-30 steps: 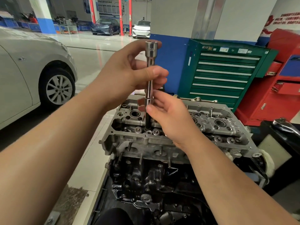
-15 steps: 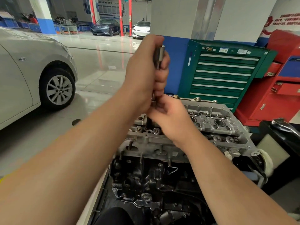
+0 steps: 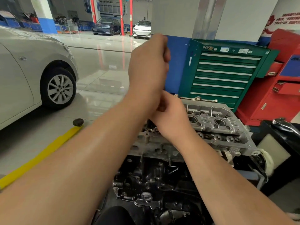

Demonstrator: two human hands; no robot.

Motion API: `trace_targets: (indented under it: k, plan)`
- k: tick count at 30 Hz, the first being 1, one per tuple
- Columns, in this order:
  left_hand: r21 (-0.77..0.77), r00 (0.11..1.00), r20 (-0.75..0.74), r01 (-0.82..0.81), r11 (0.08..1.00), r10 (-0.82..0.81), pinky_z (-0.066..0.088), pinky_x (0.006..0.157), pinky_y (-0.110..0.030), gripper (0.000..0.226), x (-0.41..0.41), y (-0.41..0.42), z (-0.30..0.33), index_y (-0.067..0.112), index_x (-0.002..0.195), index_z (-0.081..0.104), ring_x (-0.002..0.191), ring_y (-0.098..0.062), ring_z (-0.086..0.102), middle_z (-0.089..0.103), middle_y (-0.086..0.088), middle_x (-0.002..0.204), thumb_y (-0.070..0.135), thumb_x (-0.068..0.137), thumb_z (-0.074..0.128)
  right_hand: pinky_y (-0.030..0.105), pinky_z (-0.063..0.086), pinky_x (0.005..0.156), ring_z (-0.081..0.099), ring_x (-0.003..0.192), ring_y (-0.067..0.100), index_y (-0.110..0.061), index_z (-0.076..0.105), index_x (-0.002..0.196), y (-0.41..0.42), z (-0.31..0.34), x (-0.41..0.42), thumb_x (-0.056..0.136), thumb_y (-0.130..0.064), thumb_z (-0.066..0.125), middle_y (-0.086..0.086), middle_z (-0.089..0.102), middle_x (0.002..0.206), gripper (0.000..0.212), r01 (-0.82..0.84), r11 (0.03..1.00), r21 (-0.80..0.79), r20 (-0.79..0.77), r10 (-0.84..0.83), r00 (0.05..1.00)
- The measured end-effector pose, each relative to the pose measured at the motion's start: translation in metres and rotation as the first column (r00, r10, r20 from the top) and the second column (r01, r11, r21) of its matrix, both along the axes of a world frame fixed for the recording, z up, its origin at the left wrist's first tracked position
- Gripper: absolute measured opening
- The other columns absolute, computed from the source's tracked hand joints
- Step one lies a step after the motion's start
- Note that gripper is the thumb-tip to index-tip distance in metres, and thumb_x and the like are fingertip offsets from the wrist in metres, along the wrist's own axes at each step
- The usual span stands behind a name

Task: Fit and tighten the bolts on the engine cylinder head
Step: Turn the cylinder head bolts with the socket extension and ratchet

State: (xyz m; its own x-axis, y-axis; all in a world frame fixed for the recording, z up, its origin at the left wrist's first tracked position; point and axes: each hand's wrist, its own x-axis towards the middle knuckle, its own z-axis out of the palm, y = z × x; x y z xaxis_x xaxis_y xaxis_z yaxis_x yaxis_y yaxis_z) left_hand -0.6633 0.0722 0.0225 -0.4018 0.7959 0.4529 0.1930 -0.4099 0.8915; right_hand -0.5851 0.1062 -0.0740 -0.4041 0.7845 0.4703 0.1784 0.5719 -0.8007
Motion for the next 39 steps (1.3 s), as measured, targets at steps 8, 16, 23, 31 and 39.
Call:
trace_targets:
  k: [8,16,23,31,39]
  plan:
    - [-0.103,0.965,0.195,0.198,0.975,-0.175,0.042,0.056,-0.033,0.035,-0.016,-0.001,0.008,0.011,0.082,0.061,0.051,-0.024,0.047,0.055,-0.008,0.058,0.037,0.103,0.053,0.034,0.060,0.080,0.071,0.077,0.003,-0.034,0.070,0.092,0.004,-0.003,0.005,0.073,-0.036,0.082,-0.015,0.076,0.084,0.022,-0.021,0.993,-0.116,-0.133,0.006,0.991]
    - [-0.068,0.947,0.231,0.246,0.967,-0.225,0.021,0.050,-0.030,0.038,-0.008,0.005,0.005,0.023,0.056,0.047,0.044,-0.019,0.020,0.032,0.006,0.047,0.033,0.093,0.049,0.042,0.058,0.071,0.070,0.077,0.015,-0.030,0.067,0.095,-0.004,-0.001,0.003,0.080,-0.047,0.061,-0.010,0.074,0.087,0.023,-0.014,0.999,-0.041,-0.070,0.011,0.997]
    - [-0.156,0.881,0.258,0.442,0.883,-0.396,0.040,0.056,-0.031,0.035,-0.031,0.008,0.016,0.012,0.092,0.059,0.047,-0.023,0.043,0.051,-0.008,0.054,0.044,0.103,0.049,0.037,0.060,0.087,0.076,0.087,0.010,-0.029,0.072,0.102,0.004,-0.001,0.006,0.082,-0.020,0.079,-0.008,0.078,0.094,0.023,-0.102,0.987,-0.124,-0.189,0.078,0.979]
    - [-0.085,0.972,0.166,0.184,0.979,-0.168,0.023,0.049,-0.030,0.046,-0.004,0.007,0.007,0.022,0.057,0.045,0.046,-0.020,0.023,0.031,0.001,0.051,0.042,0.096,0.058,0.034,0.054,0.068,0.066,0.074,0.004,-0.030,0.066,0.088,-0.002,0.001,0.004,0.074,-0.051,0.068,-0.018,0.071,0.082,0.025,0.019,0.999,-0.040,-0.061,-0.021,0.998]
    - [-0.086,0.918,0.261,0.332,0.940,-0.300,0.046,0.055,-0.032,0.040,-0.028,0.009,0.014,0.013,0.081,0.061,0.049,-0.024,0.048,0.054,-0.009,0.058,0.047,0.101,0.056,0.034,0.060,0.077,0.074,0.077,0.007,-0.025,0.071,0.098,0.000,0.001,0.007,0.081,-0.022,0.086,-0.009,0.078,0.088,0.023,-0.034,0.989,-0.143,-0.133,0.015,0.991]
